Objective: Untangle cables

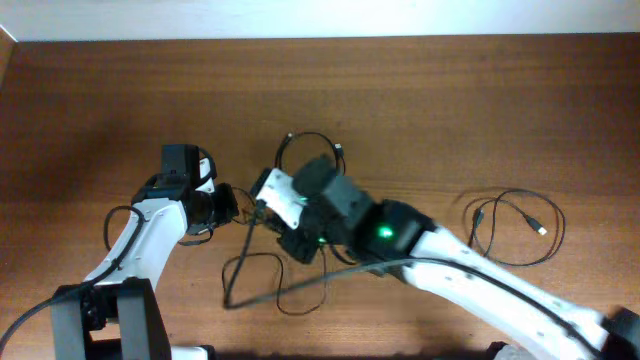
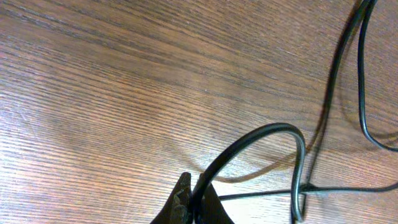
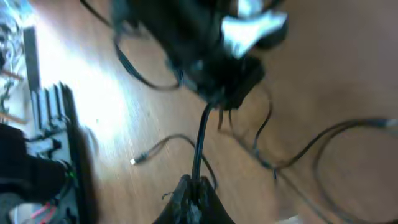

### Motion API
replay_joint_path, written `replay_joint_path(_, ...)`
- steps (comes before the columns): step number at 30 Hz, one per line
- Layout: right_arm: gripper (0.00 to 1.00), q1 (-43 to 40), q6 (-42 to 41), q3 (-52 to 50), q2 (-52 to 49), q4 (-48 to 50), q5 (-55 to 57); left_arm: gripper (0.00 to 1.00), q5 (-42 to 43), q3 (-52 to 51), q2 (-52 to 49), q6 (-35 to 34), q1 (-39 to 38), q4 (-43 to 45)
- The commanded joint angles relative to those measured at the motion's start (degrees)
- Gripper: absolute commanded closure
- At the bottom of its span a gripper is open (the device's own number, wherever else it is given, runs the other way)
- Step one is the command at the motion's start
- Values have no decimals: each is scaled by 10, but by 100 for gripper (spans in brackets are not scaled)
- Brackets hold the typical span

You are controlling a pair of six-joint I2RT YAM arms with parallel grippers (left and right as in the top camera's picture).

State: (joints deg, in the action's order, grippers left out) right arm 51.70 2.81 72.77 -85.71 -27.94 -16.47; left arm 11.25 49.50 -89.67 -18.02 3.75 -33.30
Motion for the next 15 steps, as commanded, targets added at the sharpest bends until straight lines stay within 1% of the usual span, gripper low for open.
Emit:
replay_joint_path(1, 96, -19, 0, 29, 75, 2, -11, 100, -9, 2, -5, -3, 2, 0)
replay_joint_path(5, 96, -43, 0, 64, 158, 17, -12, 99, -17, 2, -5, -3, 2, 0)
replay_joint_path(7, 96, -45, 0, 68, 191, 48, -10, 99, -17, 2, -5, -3, 2, 0)
replay_joint_path(10, 96, -54, 13, 68, 229, 68, 4, 99, -17, 2, -5, -3, 2, 0)
replay_joint_path(12, 96, -81, 13, 68, 239, 42, 26, 99, -17, 2, -5, -3, 2, 0)
replay_joint_path(15, 96, -130, 12, 68, 233, -3, 28, 99, -17, 2, -5, -3, 2, 0)
